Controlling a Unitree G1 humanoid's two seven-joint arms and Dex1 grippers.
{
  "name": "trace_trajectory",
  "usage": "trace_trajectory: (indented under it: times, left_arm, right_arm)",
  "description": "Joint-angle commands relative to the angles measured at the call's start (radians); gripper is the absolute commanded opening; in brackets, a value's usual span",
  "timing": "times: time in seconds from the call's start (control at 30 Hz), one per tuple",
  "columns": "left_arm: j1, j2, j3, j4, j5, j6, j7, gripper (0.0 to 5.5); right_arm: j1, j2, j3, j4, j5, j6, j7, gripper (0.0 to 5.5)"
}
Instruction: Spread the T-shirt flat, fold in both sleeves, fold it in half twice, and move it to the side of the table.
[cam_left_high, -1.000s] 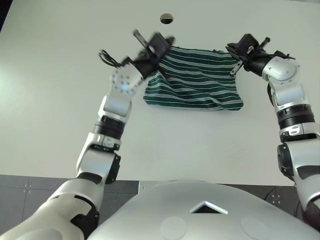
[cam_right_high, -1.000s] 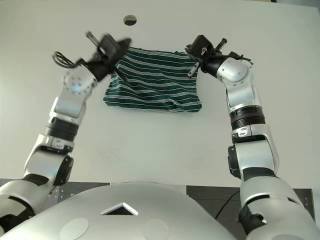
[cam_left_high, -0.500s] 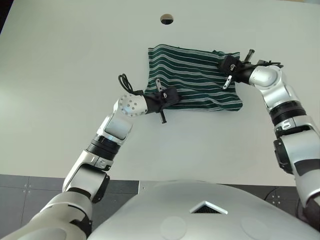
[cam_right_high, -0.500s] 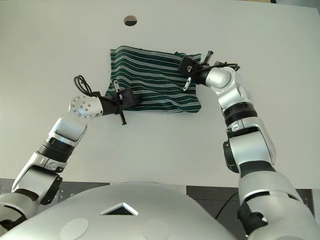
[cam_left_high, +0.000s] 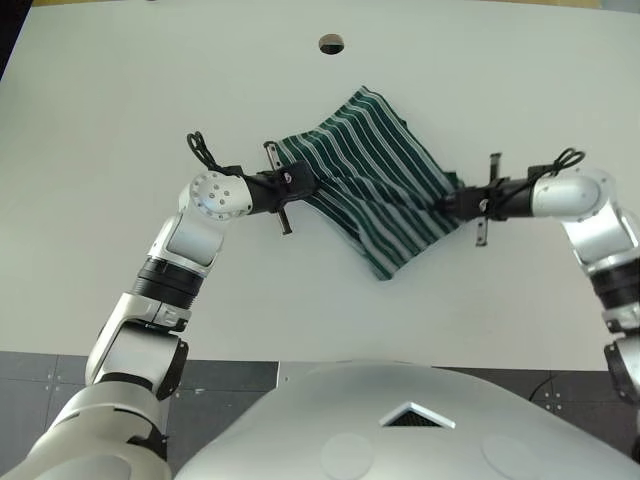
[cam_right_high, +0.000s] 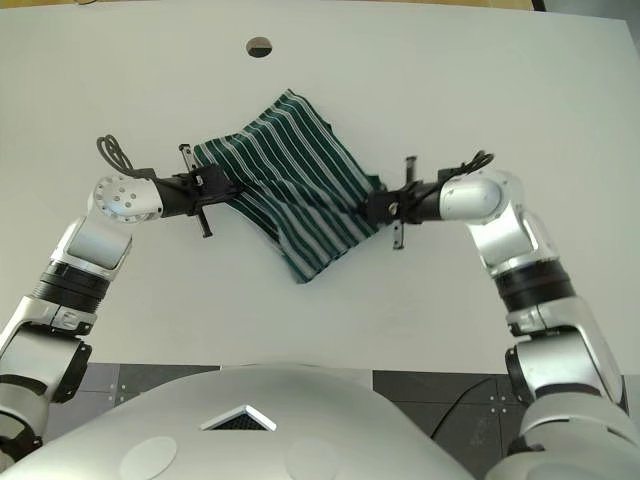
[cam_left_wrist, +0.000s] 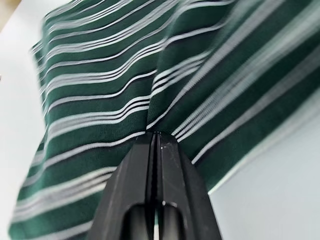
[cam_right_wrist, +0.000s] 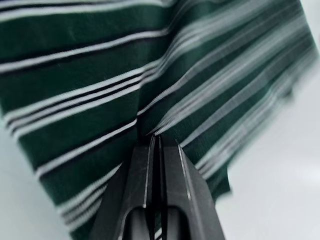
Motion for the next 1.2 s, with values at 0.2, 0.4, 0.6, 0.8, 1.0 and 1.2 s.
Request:
trace_trajectory:
  times: [0.2, 0.4, 0.6, 0.8, 1.0, 1.2]
  left_arm:
    - [-0.006, -0.065, 0.016, 0.076, 0.018, -0.071, 0.059, 0.1]
    - [-0.003, -0.066, 0.052, 0.063, 0.004, -0.106, 0.072, 0.1]
    - [0.075, -0.053, 0.155, -0.157, -0.167, -0.087, -0.003, 0.1]
    - [0.204, -0.046, 0.098, -0.321, -0.246, -0.041, -0.085, 0.1]
    - [0.253, -0.006, 0.006, -0.274, -0.145, -0.022, -0.11, 0.1]
    - [0.286, 0.127, -0.056, -0.2, -0.042, -0.119, -0.2, 0.1]
  right_arm:
    - [0.117, 0.051, 0.076, -0.359, 0.105, 0.284, 0.066, 0.14]
    - [0.085, 0.039, -0.035, -0.333, 0.149, 0.29, 0.021, 0.14]
    - [-0.022, 0.043, -0.157, -0.225, 0.169, 0.272, -0.029, 0.14]
    - [-0.059, 0.055, -0.046, 0.007, -0.012, 0.14, -0.081, 0.14]
    - [-0.043, -0.002, 0.04, 0.086, -0.15, 0.007, -0.06, 0.14]
    - [-0.007, -0.041, 0.052, 0.041, -0.128, -0.008, 0.009, 0.14]
